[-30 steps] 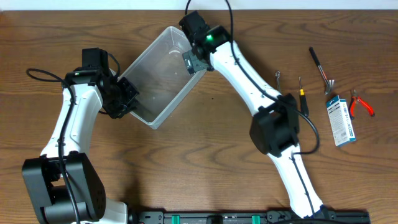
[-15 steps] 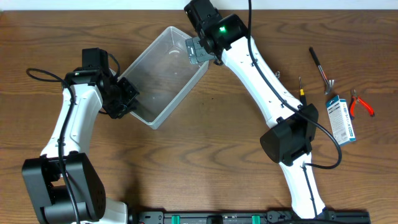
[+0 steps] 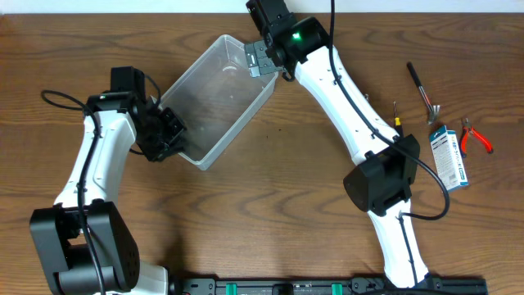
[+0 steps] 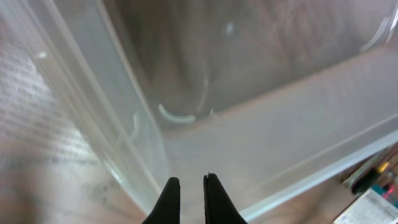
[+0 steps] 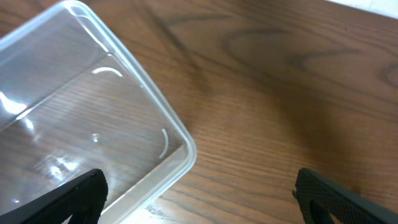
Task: Pack container
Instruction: 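Rotate the container with both grippers to square it with the table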
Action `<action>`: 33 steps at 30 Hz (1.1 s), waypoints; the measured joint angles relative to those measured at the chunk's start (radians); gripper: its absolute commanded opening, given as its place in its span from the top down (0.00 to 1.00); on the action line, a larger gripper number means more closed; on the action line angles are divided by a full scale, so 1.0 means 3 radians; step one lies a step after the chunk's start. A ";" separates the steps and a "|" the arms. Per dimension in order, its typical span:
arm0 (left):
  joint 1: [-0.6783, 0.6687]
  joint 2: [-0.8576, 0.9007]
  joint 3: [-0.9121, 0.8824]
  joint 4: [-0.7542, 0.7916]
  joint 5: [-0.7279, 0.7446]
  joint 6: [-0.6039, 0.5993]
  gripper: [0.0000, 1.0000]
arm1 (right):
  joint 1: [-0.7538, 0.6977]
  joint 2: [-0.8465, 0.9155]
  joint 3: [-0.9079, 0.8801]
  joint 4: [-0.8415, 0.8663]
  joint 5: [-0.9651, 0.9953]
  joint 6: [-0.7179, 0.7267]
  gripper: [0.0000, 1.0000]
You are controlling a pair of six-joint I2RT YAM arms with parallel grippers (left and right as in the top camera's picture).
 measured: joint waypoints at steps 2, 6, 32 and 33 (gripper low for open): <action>-0.0022 0.0000 0.0000 -0.0057 0.0009 0.0039 0.94 | -0.0011 0.0025 0.0000 -0.0004 0.0001 0.0000 0.01; -0.0036 0.0000 0.0000 -0.0078 0.0018 0.0088 0.94 | -0.0013 0.0051 0.0000 -0.0039 -0.0001 -0.0001 0.01; -0.0036 0.0000 0.0000 -0.0399 -0.0231 0.0298 0.94 | -0.0013 0.0437 -0.0001 -0.0315 -0.0191 -0.0249 0.01; -0.0036 0.0000 0.0000 -0.0401 -0.0233 0.0299 0.94 | -0.0014 0.0462 -0.0005 -0.0337 -0.0189 -0.0253 0.01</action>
